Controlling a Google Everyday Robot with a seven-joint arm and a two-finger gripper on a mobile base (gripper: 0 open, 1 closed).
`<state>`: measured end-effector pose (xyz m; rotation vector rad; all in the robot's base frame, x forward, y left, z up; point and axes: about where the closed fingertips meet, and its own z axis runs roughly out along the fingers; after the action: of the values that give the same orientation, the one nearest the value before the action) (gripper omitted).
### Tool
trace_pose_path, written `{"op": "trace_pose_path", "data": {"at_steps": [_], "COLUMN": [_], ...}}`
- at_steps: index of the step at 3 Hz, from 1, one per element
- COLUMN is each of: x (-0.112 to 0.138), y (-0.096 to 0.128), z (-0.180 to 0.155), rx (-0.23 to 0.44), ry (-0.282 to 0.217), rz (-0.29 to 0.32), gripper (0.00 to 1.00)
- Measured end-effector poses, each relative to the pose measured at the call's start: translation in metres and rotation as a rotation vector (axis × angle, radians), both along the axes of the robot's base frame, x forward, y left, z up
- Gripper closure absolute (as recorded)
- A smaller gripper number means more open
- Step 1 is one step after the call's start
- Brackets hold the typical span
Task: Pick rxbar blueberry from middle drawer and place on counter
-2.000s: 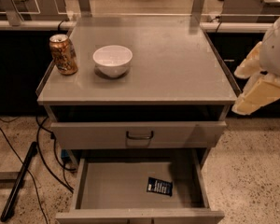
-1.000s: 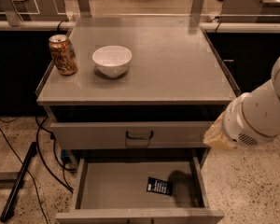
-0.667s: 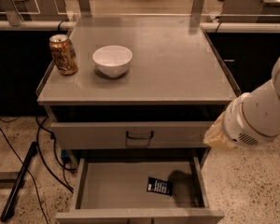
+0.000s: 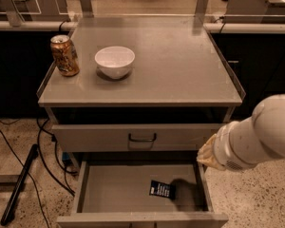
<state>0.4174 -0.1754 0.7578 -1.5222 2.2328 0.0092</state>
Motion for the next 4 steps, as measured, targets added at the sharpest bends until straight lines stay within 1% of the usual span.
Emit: {"op": "trace_pose_path", "data": {"at_steps": [1,2,3,4], "x": [0.005,0.010,0.010,0.016], "y": [0.011,0.028,0.028,0.026], "z": [-0.051,-0.112,-0.112,-0.138], "rx": [0.013,0.016,0.016,0.011], "ry": [-0.022,-0.018,-0.018,-0.029], "rz": [0.035,0.072,0.072,0.074], "gripper": [1.00,1.00,1.00,1.00]}}
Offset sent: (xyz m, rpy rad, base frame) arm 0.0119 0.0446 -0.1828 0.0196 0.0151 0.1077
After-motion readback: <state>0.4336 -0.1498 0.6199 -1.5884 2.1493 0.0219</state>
